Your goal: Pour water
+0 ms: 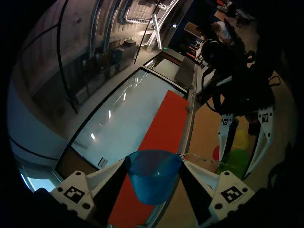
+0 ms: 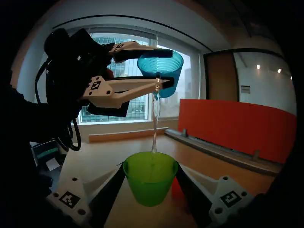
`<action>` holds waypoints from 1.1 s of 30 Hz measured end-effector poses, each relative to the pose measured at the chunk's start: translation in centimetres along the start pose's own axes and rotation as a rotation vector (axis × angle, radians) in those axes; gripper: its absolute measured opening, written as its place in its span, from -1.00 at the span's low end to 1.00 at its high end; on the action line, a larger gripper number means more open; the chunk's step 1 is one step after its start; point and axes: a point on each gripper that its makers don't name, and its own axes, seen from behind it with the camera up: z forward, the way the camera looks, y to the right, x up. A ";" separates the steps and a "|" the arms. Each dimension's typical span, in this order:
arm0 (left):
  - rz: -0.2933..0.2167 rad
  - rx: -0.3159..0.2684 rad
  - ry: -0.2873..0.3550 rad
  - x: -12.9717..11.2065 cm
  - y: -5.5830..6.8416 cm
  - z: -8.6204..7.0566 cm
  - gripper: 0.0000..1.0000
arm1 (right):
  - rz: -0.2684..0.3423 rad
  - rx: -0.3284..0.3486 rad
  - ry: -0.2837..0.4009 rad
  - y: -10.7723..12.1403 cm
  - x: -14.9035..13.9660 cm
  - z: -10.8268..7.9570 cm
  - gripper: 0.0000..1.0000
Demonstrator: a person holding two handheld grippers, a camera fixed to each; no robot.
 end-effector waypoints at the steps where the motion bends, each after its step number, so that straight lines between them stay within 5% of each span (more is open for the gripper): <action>1: 0.004 0.001 0.000 0.0 0.0 0.0 0.77 | 0.000 0.000 0.000 0.0 0.0 0.0 0.85; 33: 0.109 0.018 0.010 1.0 -0.8 0.2 0.77 | -0.006 -0.006 0.002 0.3 0.3 -0.2 0.85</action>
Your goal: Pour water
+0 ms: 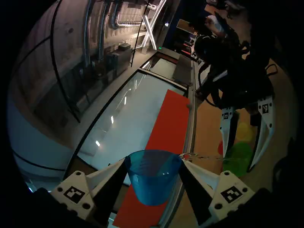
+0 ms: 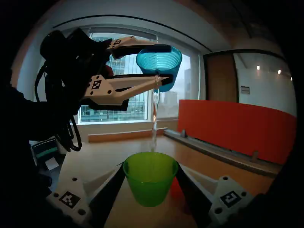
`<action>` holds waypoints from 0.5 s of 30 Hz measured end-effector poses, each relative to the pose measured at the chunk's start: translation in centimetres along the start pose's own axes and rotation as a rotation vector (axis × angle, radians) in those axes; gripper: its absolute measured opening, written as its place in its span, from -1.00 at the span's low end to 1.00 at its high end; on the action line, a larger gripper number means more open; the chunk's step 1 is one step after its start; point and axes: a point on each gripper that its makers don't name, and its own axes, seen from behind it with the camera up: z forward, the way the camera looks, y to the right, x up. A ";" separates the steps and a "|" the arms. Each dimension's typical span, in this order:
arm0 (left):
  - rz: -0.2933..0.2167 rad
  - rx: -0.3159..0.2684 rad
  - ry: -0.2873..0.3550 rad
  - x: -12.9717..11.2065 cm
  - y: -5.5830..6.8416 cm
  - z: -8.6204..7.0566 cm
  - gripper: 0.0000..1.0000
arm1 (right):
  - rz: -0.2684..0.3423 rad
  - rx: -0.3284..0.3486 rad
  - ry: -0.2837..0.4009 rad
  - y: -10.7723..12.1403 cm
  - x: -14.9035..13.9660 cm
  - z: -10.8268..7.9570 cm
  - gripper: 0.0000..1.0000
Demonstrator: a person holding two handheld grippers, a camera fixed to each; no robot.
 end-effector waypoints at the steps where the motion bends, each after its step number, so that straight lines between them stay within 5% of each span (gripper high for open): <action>1: 0.004 0.000 -0.001 0.0 0.0 0.0 0.77 | 0.000 0.000 0.000 0.0 0.0 0.0 0.85; 15: 0.046 -0.002 0.002 0.3 -0.2 0.1 0.77 | -0.006 0.002 -0.001 -0.1 0.2 0.0 0.85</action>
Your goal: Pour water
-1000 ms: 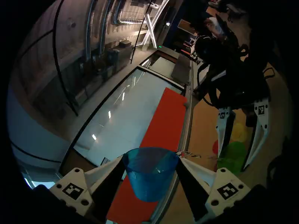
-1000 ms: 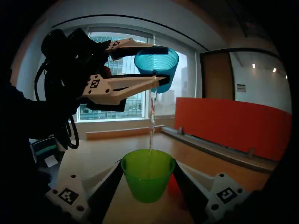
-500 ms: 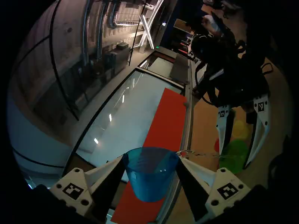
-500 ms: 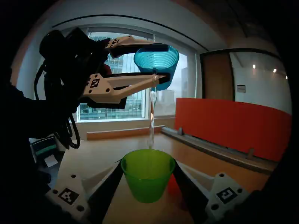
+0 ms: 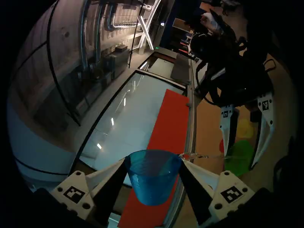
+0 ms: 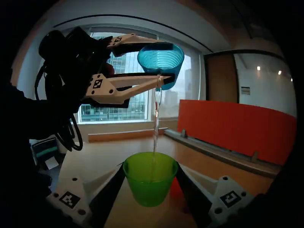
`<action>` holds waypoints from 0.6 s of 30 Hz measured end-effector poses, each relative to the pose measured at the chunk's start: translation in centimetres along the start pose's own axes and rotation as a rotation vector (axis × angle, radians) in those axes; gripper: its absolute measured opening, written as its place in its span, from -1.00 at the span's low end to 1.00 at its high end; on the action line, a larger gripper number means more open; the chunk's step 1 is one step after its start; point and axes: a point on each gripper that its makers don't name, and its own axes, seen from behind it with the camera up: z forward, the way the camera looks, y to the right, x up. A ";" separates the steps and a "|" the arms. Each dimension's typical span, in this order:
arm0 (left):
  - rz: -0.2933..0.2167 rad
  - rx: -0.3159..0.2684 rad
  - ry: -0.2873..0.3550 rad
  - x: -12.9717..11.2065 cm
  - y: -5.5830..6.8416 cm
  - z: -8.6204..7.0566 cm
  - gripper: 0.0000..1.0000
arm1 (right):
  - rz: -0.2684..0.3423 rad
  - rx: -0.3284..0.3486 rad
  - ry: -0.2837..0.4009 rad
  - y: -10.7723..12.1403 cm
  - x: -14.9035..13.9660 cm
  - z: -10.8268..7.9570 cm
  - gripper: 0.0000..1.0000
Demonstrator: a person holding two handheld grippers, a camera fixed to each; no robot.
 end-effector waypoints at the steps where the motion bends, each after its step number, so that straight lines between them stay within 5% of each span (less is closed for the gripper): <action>1: 0.004 0.000 0.000 0.0 0.0 0.0 0.77 | 0.000 0.000 0.000 0.0 0.0 0.0 0.85; 18: 0.066 -0.001 0.002 0.4 -0.2 -0.3 0.77 | 0.000 -0.001 0.003 0.0 -0.1 0.0 0.85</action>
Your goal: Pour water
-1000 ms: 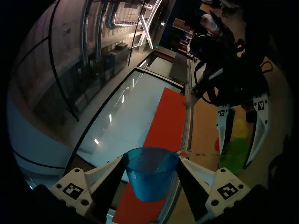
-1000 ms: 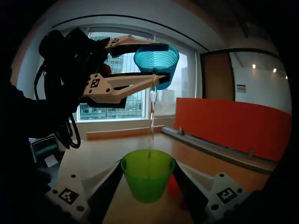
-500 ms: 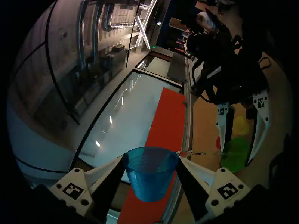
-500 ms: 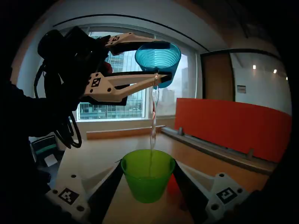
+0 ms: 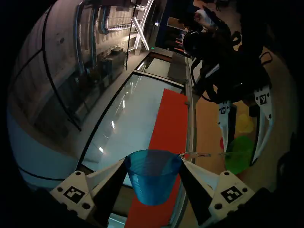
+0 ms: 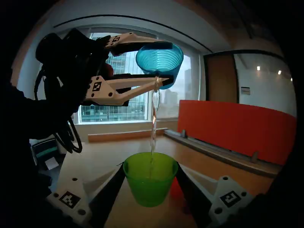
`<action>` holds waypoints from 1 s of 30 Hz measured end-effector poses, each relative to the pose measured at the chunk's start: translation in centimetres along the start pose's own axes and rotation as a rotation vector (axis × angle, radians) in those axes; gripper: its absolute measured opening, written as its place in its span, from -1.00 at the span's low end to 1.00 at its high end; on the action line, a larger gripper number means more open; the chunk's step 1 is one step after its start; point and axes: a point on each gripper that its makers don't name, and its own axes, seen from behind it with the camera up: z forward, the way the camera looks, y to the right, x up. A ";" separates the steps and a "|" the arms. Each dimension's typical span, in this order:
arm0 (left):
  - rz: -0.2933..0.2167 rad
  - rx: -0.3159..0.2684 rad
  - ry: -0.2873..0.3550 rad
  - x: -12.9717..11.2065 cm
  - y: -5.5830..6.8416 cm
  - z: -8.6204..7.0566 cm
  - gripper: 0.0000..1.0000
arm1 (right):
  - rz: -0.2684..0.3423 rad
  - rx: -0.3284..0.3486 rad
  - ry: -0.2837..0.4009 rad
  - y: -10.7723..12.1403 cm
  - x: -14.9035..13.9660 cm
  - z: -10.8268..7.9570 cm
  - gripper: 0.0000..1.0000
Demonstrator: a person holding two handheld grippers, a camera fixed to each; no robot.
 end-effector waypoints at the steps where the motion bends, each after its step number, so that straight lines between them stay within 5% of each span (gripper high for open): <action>1: 0.004 0.000 0.000 0.0 0.0 0.0 0.77 | -0.001 -0.001 0.000 0.0 0.0 0.0 0.85; 30: 0.115 0.001 0.003 0.8 0.3 -0.1 0.77 | -0.005 0.000 0.011 -0.1 0.4 0.0 0.85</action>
